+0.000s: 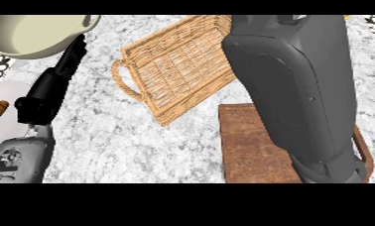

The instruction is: Pick the bell pepper from the cutting board and place it in the basket

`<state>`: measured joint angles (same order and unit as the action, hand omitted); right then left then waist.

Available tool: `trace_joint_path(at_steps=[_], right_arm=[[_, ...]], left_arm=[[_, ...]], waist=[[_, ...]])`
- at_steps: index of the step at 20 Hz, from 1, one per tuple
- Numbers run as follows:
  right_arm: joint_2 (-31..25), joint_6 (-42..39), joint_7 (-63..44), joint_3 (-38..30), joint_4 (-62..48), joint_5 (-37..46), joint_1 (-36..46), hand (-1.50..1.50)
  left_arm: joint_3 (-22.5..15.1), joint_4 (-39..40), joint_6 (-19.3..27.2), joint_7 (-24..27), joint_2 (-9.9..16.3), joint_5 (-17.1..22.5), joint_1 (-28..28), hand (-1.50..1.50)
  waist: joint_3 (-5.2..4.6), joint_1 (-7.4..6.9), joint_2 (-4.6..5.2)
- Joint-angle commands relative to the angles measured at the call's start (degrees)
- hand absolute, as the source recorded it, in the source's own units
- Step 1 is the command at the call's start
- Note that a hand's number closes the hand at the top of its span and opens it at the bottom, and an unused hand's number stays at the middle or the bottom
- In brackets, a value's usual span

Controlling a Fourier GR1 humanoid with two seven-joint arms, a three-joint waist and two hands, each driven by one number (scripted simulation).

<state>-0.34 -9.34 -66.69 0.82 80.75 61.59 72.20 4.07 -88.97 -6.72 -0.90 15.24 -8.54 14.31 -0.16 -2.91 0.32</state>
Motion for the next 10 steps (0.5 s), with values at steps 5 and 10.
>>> trace_joint_path(at_steps=[5, 10], right_arm=[[0.3, 4.2, -13.7, -2.9, -16.7, -6.9, 8.4, 1.50], [0.3, -3.9, -13.4, -1.8, -25.6, -4.7, 9.5, 1.50]], left_arm=[[0.9, -0.1, -0.8, -1.7, 0.4, 1.1, 1.4, 0.00], [0.1, -1.7, -0.9, 0.3, 0.7, -0.1, -2.0, 0.00]], waist=[[0.00, -0.45, -0.05], [0.00, 0.21, -0.58]])
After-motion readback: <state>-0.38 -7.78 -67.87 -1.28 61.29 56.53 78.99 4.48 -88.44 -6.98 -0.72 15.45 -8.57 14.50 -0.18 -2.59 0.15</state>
